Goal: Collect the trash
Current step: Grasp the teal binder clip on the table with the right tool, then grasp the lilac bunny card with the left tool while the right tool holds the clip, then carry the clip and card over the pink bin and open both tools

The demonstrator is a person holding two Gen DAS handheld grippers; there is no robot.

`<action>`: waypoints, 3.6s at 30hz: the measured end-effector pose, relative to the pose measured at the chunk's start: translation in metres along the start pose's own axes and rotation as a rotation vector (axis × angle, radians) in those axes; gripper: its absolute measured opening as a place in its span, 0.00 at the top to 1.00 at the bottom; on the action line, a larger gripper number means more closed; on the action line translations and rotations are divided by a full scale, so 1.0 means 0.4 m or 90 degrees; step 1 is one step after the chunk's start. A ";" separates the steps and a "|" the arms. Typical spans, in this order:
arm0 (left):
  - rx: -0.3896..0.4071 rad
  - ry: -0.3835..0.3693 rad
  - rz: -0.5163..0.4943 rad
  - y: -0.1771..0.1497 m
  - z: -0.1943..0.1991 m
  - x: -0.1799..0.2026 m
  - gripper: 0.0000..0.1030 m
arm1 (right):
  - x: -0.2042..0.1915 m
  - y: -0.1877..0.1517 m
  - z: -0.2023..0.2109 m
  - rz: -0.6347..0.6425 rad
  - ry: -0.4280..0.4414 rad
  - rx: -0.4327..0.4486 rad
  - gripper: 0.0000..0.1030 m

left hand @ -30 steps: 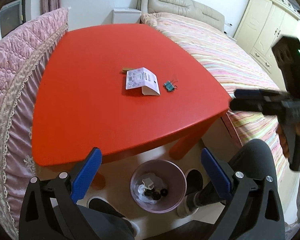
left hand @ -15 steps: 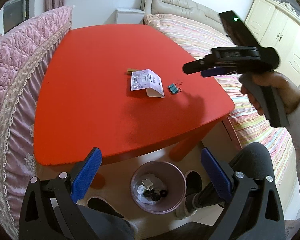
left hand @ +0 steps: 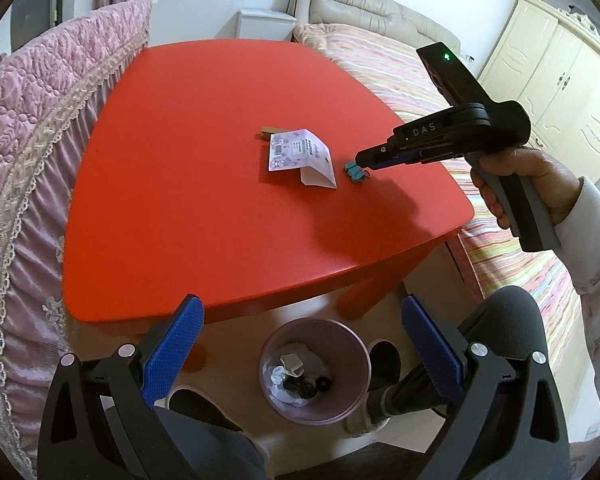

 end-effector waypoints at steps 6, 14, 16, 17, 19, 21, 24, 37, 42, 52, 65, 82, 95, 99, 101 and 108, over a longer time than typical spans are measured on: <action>-0.004 -0.004 0.000 0.002 -0.008 0.003 0.07 | -0.006 0.000 0.015 0.001 0.008 0.019 0.99; -0.002 -0.002 -0.014 0.049 -0.020 0.012 0.07 | -0.038 -0.011 0.068 0.018 0.013 0.057 0.99; -0.002 0.001 -0.024 0.078 -0.027 0.015 0.07 | -0.049 -0.018 0.083 0.023 0.013 0.067 0.99; -0.002 0.001 -0.026 0.090 -0.031 0.016 0.07 | -0.051 -0.020 0.088 0.025 0.013 0.070 0.99; -0.006 -0.002 -0.032 0.121 -0.042 0.019 0.07 | -0.056 -0.027 0.101 0.029 0.010 0.077 0.99; -0.016 -0.005 -0.035 0.158 -0.061 0.024 0.07 | -0.058 -0.033 0.110 0.033 0.005 0.080 0.99; -0.034 -0.012 -0.035 0.204 -0.091 0.028 0.07 | -0.053 -0.044 0.120 0.033 0.002 0.083 0.99; -0.178 -0.029 0.009 0.276 -0.293 0.000 0.08 | -0.041 -0.059 0.137 0.029 -0.005 0.089 0.99; -0.199 -0.056 0.035 0.266 -0.321 0.002 0.16 | -0.039 -0.059 0.132 0.027 -0.005 0.088 0.99; -0.191 -0.053 0.024 0.276 -0.316 0.003 0.55 | -0.040 -0.061 0.124 0.027 -0.004 0.087 0.99; -0.056 -0.001 -0.043 0.294 -0.214 -0.010 0.62 | -0.080 -0.064 0.122 0.064 -0.026 0.106 0.99; 0.059 0.021 -0.073 0.199 -0.026 0.029 0.62 | -0.184 -0.145 0.165 0.135 -0.036 0.145 0.99; 0.036 -0.022 -0.071 0.026 0.059 0.079 0.62 | -0.246 -0.339 0.157 0.158 -0.008 0.114 0.99; 0.027 -0.028 -0.066 -0.017 0.068 0.083 0.61 | -0.242 -0.390 0.122 0.154 -0.003 0.087 0.99; 0.022 -0.034 -0.061 -0.035 0.072 0.082 0.61 | -0.240 -0.410 0.102 0.152 0.007 0.072 0.99; 0.004 -0.034 -0.058 -0.065 0.065 0.071 0.62 | -0.215 -0.430 0.072 0.125 0.005 0.053 0.20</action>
Point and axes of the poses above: each gripper's, at about its wrist camera, not at the fingertips, and z roughly against the way its jaws point, x to its right, y to its top, the point moved 10 cm from there along -z, roughly the way its jaws point, and after that the axes turned 10 degrees about y, right-handed, at the moved point
